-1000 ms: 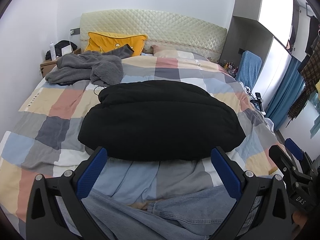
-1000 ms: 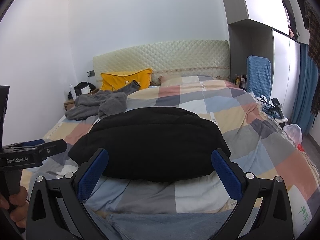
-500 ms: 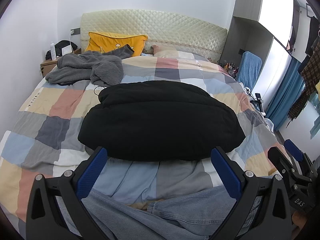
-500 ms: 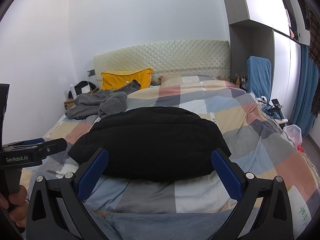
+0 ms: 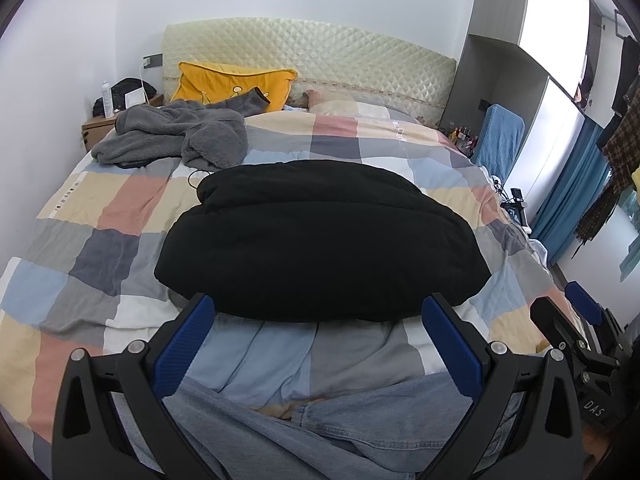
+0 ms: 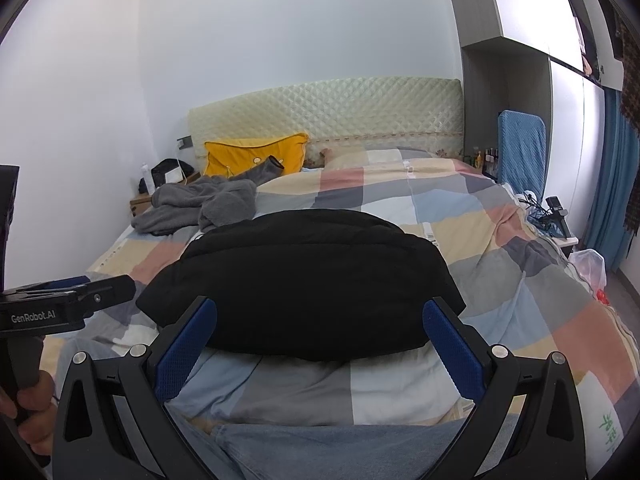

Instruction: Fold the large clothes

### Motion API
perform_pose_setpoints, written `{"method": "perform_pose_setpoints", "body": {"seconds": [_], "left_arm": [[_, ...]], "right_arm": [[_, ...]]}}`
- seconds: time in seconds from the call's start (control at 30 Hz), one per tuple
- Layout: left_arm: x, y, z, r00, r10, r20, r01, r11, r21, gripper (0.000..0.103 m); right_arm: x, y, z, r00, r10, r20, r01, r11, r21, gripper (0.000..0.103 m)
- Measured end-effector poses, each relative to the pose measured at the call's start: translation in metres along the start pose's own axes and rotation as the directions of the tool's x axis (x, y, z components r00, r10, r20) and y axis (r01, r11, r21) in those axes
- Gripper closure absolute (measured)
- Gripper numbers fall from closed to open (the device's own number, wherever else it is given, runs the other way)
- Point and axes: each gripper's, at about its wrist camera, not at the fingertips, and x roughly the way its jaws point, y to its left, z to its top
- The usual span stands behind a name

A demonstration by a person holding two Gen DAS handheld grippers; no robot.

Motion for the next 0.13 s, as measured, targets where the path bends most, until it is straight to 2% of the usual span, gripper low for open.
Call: {"method": "perform_pose_setpoints", "body": {"seconds": [0.13], "left_arm": [[0.0040,-0.0002,-0.0046,1.000,0.000,-0.011,0.000,1.000,-0.018,0.000]], "right_arm": [[0.0008,-0.0019,-0.0008,1.000,0.000,0.001,0.000,1.000,0.006,0.000]]}}
